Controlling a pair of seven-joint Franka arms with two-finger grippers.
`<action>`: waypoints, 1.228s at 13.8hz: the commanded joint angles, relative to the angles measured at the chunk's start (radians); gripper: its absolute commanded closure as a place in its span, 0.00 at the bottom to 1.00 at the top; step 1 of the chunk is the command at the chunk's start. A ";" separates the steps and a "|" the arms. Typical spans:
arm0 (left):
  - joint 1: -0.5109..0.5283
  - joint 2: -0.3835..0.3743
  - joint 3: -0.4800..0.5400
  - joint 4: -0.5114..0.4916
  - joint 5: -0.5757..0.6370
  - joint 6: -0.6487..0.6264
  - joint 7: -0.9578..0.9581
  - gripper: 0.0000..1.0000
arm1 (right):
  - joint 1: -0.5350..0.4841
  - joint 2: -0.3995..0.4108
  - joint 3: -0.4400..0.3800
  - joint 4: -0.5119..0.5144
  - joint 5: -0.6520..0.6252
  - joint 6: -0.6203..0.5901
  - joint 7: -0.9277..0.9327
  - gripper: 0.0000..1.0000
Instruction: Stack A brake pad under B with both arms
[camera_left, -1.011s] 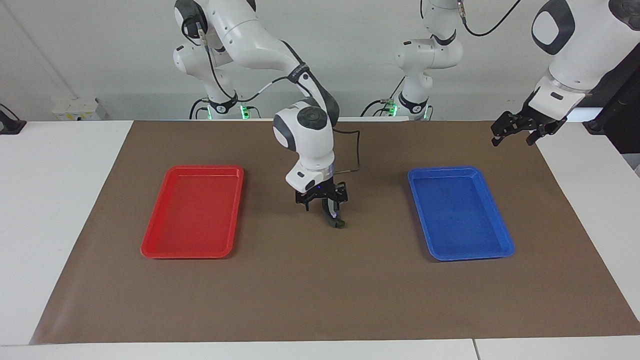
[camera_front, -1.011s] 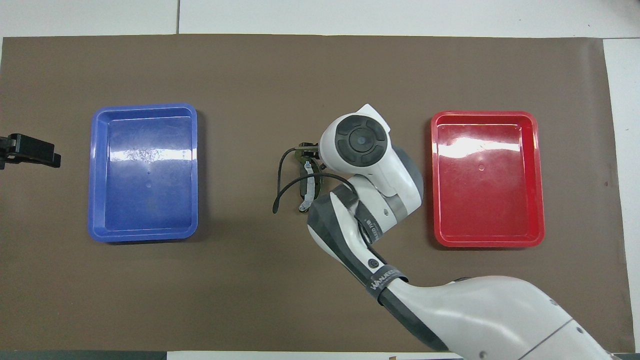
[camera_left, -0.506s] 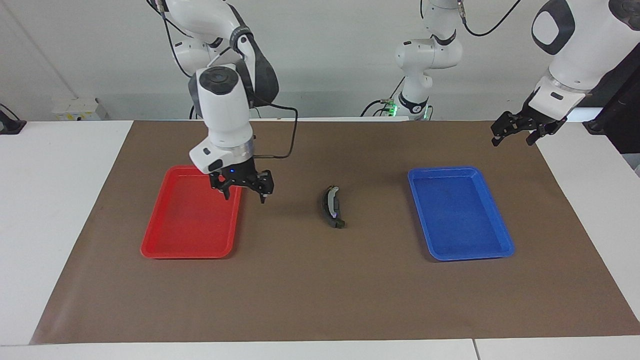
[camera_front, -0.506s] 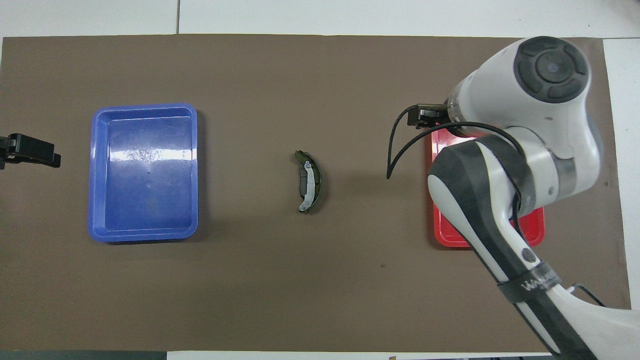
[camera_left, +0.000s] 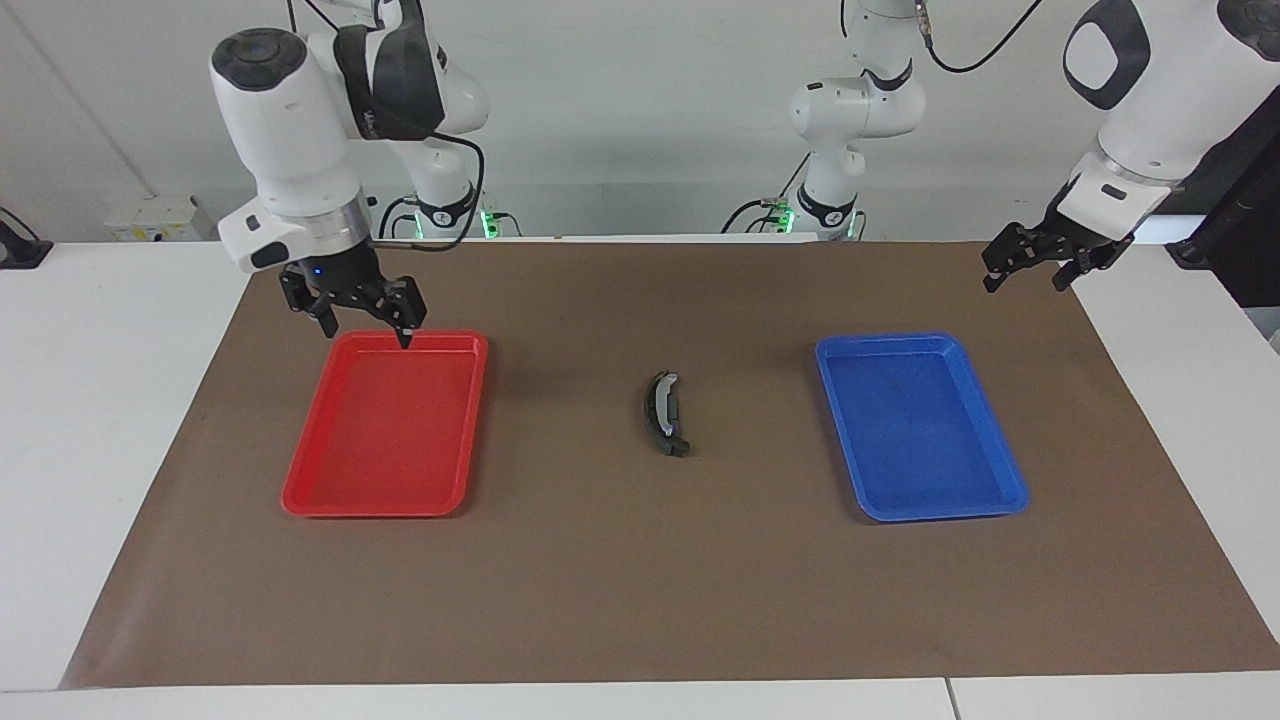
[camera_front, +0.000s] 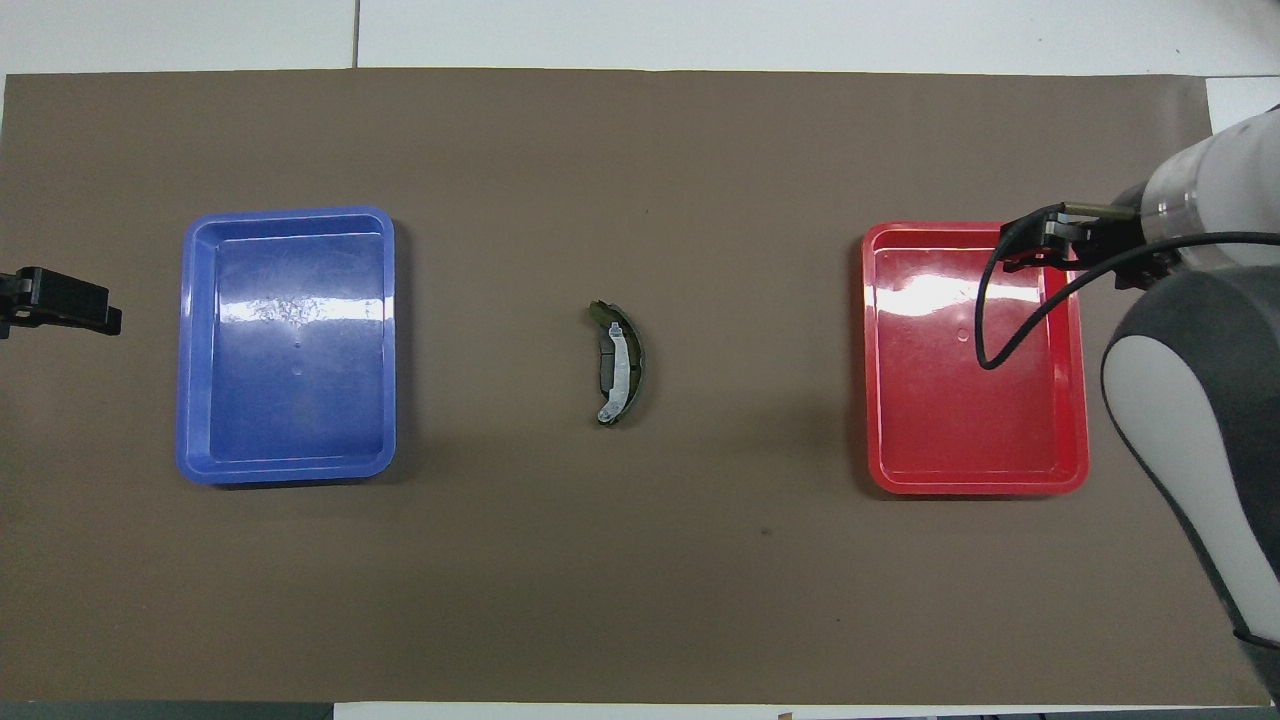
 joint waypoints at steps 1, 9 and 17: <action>0.008 -0.012 -0.004 -0.010 0.008 -0.008 -0.009 0.01 | -0.038 -0.036 0.008 0.045 0.042 -0.103 -0.015 0.01; 0.008 -0.011 -0.004 -0.010 0.008 -0.008 -0.009 0.01 | -0.110 -0.022 0.010 0.122 0.050 -0.243 -0.176 0.01; 0.008 -0.012 -0.005 -0.010 0.008 -0.008 -0.009 0.01 | -0.052 -0.025 -0.037 0.120 0.050 -0.268 -0.130 0.01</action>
